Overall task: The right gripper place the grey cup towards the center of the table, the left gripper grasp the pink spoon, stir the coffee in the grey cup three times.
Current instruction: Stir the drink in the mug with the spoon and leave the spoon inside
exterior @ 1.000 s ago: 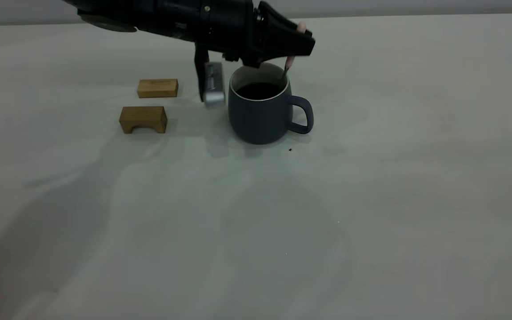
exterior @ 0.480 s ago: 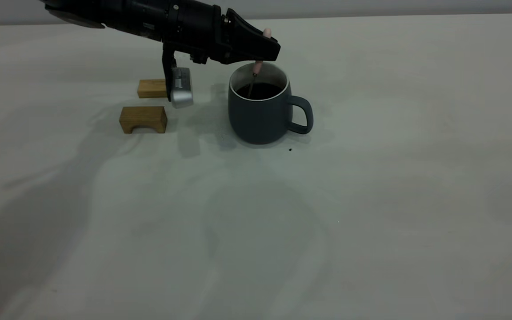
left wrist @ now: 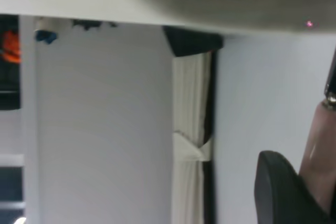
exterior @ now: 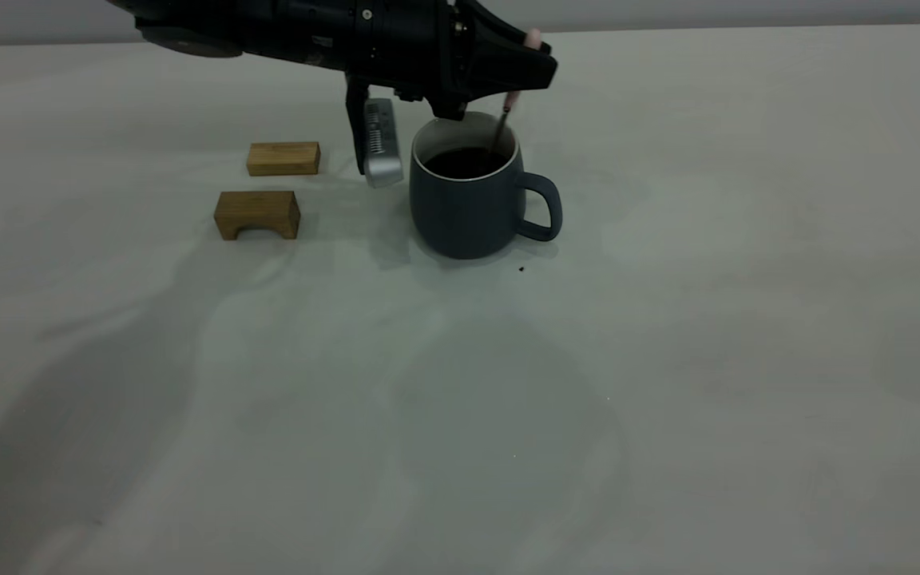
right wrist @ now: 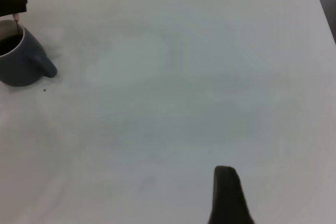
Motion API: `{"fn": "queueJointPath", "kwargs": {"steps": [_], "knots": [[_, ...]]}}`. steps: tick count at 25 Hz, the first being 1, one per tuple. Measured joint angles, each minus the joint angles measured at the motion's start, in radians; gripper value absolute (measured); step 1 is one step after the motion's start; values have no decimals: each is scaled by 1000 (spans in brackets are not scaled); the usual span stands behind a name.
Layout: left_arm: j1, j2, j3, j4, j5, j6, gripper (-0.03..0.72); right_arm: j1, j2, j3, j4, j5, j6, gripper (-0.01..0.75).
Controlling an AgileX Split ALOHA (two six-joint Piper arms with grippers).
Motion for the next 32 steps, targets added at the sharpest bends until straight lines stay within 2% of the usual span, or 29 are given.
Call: {"fn": "queueJointPath", "kwargs": {"steps": [6,13,22,25,28,30,32], "knots": [[14,0,0,96,69,-55,156,0,0,0,0,0,0,543],[72,0,0,176,73,-119,156,0,0,0,0,0,0,543],[70,0,0,209,104,-119,166,0,0,0,0,0,0,543],[69,0,0,232,127,-121,276,0,0,0,0,0,0,543],[69,-8,0,304,155,-101,457,0,0,0,0,0,0,543],[69,-25,0,383,174,-63,537,0,0,0,0,0,0,543],[69,-54,0,471,200,-21,577,0,0,0,0,0,0,543]]}}
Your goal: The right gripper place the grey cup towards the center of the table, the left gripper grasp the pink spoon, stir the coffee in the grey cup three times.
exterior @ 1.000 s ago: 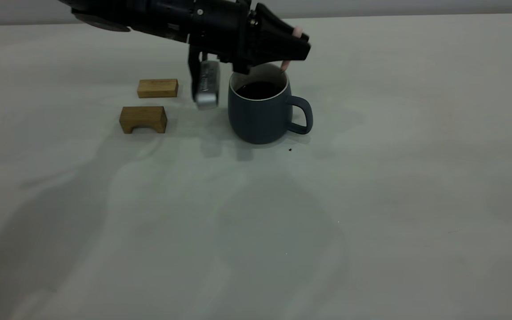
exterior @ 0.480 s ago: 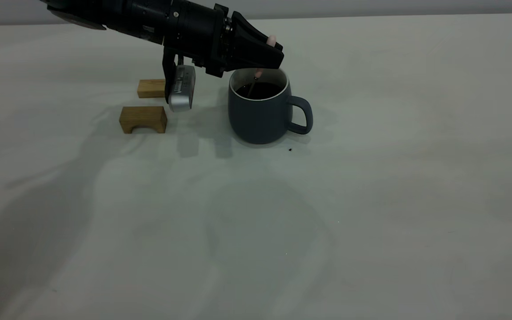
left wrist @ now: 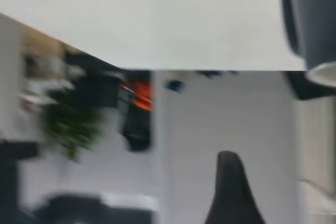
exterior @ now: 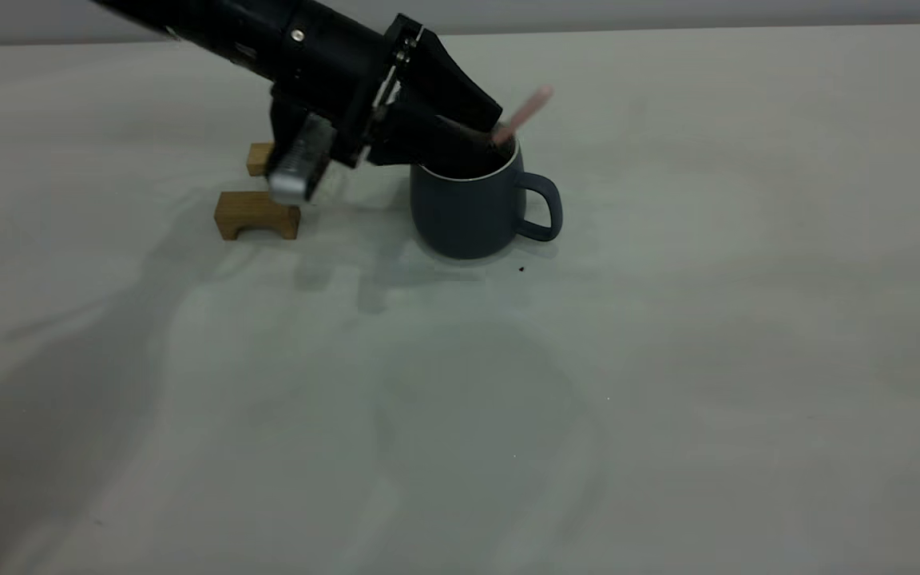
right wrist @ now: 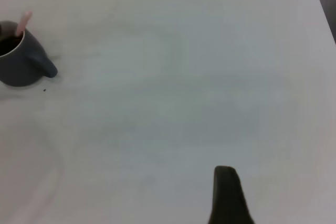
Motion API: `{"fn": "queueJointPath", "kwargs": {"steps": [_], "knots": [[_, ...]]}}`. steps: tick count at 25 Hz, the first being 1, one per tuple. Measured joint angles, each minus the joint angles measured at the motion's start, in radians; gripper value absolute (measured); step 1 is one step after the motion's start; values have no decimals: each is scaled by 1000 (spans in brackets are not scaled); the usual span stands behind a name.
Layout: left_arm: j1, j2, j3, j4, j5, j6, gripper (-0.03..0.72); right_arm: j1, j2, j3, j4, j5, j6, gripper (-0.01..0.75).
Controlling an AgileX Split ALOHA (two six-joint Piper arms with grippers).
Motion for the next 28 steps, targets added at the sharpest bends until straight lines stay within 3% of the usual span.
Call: {"fn": "queueJointPath", "kwargs": {"steps": [4,13,19,24,28], "knots": [[0,-90,0,264,58,72,575,0,0,0,0,0,0,543],[-1,-350,0,1004,66,104,480,0,0,0,0,0,0,543],[-1,-571,0,1302,66,132,441,0,0,0,0,0,0,543],[-1,-804,11,1613,66,304,422,0,0,0,0,0,0,543],[0,-1008,109,1679,66,461,422,0,0,0,0,0,0,543]]}}
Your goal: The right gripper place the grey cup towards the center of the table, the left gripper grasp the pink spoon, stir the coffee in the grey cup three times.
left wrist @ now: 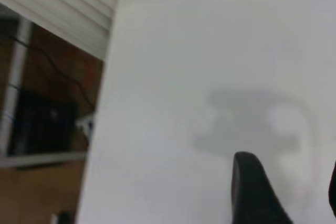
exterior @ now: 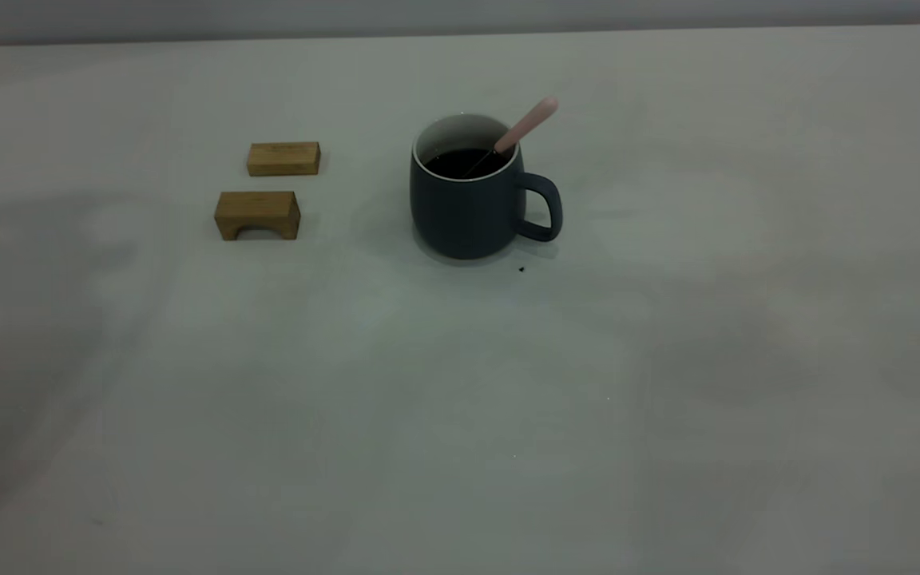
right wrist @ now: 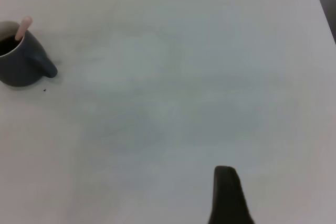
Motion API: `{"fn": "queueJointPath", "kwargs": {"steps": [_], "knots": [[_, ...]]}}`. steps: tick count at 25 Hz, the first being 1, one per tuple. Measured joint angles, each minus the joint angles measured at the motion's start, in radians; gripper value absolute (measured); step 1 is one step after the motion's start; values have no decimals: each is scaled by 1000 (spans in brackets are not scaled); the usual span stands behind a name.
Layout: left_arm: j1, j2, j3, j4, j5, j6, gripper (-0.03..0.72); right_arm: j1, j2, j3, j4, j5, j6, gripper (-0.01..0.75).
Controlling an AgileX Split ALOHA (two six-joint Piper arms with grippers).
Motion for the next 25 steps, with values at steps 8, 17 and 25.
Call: {"fn": "queueJointPath", "kwargs": {"steps": [8,17,25], "knots": [[0,-338,442,-64,0,43,422,0,0,0,0,0,0,543],[6,-889,965,-285,-70,49,422,0,0,0,0,0,0,543],[212,-1305,1062,-289,-36,106,422,0,0,0,0,0,0,543]]}}
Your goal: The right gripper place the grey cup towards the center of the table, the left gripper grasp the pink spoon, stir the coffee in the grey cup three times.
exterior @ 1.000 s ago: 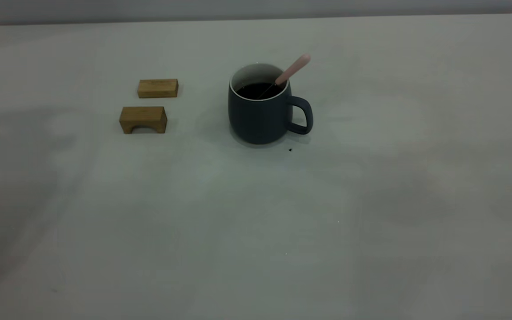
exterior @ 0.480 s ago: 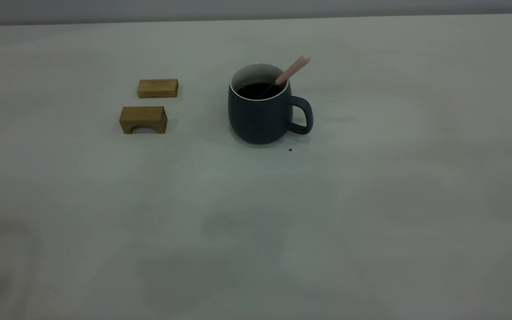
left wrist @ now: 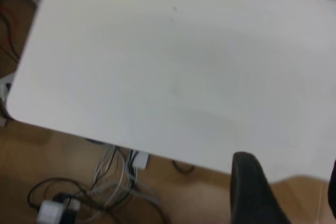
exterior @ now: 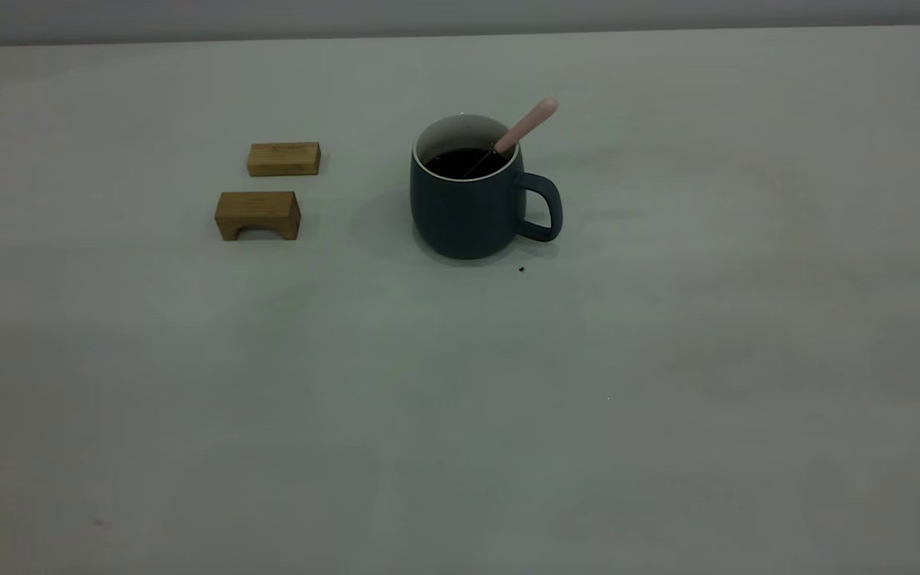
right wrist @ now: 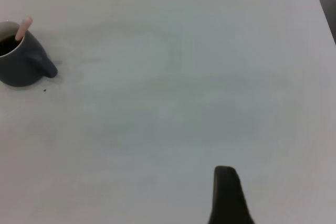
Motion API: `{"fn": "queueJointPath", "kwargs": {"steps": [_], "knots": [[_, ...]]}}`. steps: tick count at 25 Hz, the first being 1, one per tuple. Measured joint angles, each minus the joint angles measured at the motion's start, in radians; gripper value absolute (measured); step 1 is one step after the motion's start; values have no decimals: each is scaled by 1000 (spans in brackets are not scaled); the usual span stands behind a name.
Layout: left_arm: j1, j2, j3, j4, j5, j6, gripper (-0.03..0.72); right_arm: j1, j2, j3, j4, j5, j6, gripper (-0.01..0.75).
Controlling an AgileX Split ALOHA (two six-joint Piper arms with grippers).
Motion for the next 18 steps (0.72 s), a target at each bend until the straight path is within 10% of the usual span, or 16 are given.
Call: {"fn": "queueJointPath", "kwargs": {"steps": [18], "knots": [[28,-254,61,-23,8,30,420,0,0,0,0,0,0,543]]}}
